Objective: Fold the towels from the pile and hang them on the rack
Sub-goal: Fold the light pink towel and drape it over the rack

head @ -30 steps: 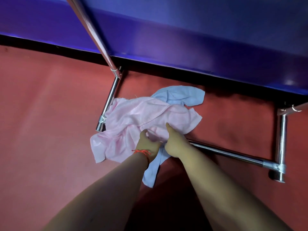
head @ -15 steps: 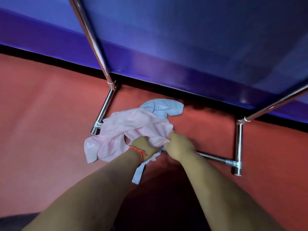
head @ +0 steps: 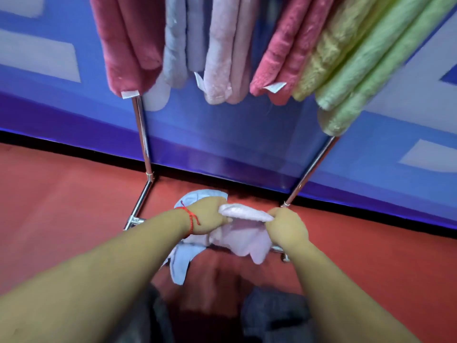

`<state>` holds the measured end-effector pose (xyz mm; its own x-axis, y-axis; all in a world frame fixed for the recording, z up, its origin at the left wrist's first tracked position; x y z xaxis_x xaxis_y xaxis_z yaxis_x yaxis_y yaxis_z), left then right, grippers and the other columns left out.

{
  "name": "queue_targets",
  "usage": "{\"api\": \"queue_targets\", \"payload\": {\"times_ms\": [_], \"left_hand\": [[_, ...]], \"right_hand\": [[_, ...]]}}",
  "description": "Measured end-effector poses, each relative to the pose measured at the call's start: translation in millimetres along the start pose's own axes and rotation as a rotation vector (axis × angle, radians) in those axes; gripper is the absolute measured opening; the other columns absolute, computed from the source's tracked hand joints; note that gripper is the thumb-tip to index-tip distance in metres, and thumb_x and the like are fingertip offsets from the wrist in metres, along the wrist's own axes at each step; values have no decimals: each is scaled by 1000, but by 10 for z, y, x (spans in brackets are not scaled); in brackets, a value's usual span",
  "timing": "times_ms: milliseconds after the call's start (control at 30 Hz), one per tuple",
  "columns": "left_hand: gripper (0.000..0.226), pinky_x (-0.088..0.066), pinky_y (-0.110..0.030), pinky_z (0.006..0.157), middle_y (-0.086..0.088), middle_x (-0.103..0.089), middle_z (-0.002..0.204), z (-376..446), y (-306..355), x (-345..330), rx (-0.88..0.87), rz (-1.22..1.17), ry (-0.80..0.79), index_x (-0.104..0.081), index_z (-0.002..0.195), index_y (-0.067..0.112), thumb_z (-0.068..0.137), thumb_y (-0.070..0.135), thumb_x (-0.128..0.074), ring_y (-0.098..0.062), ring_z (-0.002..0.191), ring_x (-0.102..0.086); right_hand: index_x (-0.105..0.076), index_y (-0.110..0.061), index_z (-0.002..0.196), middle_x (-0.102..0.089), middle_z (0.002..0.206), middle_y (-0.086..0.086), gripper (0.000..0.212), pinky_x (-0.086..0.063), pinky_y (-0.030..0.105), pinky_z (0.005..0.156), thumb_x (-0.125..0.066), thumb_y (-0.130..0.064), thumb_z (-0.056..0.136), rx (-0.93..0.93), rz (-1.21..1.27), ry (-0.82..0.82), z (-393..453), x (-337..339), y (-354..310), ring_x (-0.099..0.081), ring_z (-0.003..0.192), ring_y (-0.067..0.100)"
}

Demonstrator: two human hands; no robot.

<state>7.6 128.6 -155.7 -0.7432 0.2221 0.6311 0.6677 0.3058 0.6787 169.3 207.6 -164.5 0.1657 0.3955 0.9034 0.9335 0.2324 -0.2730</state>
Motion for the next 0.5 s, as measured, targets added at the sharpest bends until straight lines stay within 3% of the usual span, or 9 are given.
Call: {"api": "queue_targets", "payload": {"times_ms": [133,167,267,400,500], "left_hand": [[19,-44,-27,78,-3,-60,85,-710,144,119,-113,-103,156,-55,89,10,84,28,-58,-12,76,-48],[8,-44,-20,74,3,-56,79,-858,118,121,-110,-104,180,-54,88,14,87,21,-58,-11,72,-46],[27,-37,-7,61,10,-53,73,-1158,-11,197,-59,-65,339,-47,75,28,89,7,-55,-13,73,-48],[12,-38,-25,68,-6,-66,91,-1466,-156,324,67,-34,554,-64,94,16,92,13,-52,-28,89,-61],[20,-42,-34,81,-15,-68,101,-1699,-228,346,65,98,632,-64,104,10,94,20,-49,-35,98,-60]], "right_hand": [[-68,-16,86,-70,100,10,19,-44,30,72,-51,-10,82,-103,232,197,-483,286,264,-61,93,30],[-70,-16,87,-70,99,10,20,-41,27,69,-51,-9,83,-115,300,224,-594,306,313,-61,90,28],[-70,-19,86,-70,98,8,20,-37,24,68,-53,-8,83,-150,473,315,-869,348,403,-60,88,25],[-57,-16,79,-65,82,10,6,-36,28,64,-56,-10,81,-177,522,491,-1246,444,497,-55,76,28],[-47,-14,74,-58,71,10,12,-33,33,67,-57,-12,81,-188,393,579,-1511,492,584,-51,71,33]]}}
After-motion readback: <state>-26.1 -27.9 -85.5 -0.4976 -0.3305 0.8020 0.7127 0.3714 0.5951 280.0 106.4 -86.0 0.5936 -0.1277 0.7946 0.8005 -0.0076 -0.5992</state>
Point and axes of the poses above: each hand's wrist, its own z-axis towards the middle knuckle, its own x-axis out of the back of the hand, y = z × x, the point moved 5 cm from there along z, towards the middle knuckle
